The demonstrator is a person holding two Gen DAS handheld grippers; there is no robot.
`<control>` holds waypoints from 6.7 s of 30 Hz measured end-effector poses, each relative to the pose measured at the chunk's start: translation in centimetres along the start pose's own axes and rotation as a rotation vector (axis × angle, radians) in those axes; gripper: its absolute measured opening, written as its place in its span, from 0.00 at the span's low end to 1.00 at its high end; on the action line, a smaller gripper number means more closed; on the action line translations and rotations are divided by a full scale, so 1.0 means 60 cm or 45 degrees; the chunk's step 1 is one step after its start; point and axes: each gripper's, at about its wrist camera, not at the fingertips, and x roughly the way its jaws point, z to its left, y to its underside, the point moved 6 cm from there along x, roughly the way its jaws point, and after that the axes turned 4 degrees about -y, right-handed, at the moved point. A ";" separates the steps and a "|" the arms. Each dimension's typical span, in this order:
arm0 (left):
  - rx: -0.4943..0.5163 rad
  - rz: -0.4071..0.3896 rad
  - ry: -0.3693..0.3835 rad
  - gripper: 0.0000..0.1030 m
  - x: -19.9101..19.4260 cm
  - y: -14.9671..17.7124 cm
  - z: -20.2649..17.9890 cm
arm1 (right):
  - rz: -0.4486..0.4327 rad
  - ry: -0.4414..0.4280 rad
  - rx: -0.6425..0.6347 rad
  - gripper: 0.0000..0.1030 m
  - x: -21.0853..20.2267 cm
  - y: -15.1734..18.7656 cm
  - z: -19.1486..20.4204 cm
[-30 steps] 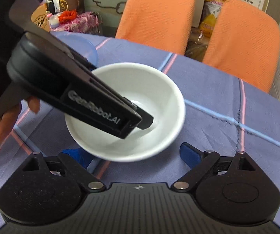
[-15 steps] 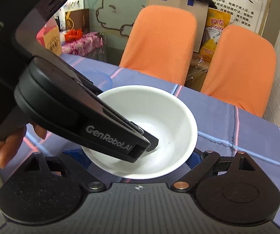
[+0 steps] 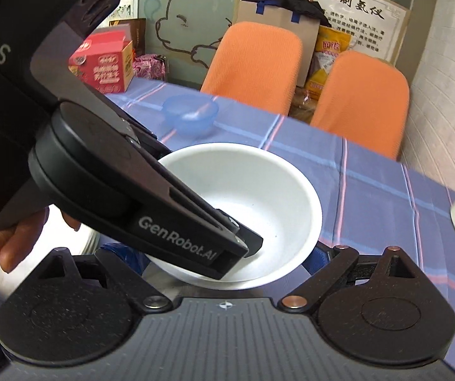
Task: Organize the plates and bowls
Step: 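Carry the white bowl into the steel bowl and open both tools, then reach both tools to the clear blue bowl and close on its rim, then lift the blue bowl and carry it toward the steel bowl, then lower the blue bowl into the white bowl and open both tools, then reach both tools to the nested bowls and grip the steel rim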
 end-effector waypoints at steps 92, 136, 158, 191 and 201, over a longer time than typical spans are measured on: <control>-0.399 -0.100 -0.202 0.29 0.039 -0.123 0.412 | 0.013 -0.189 0.102 0.74 0.306 -0.237 0.038; -0.111 -0.004 -0.002 0.72 -0.035 0.099 -0.053 | 0.050 -0.044 0.382 0.75 -0.060 0.095 0.009; -0.230 -0.404 -0.411 0.73 -0.123 0.145 -0.034 | -0.274 0.322 0.562 0.76 -0.097 0.151 0.001; -0.212 -0.298 -0.507 0.75 -0.066 0.118 -0.012 | -0.152 0.308 0.675 0.77 -0.070 0.161 -0.035; -0.210 -0.264 -0.482 0.75 -0.051 0.114 -0.006 | -0.126 0.290 0.672 0.77 -0.053 0.157 -0.033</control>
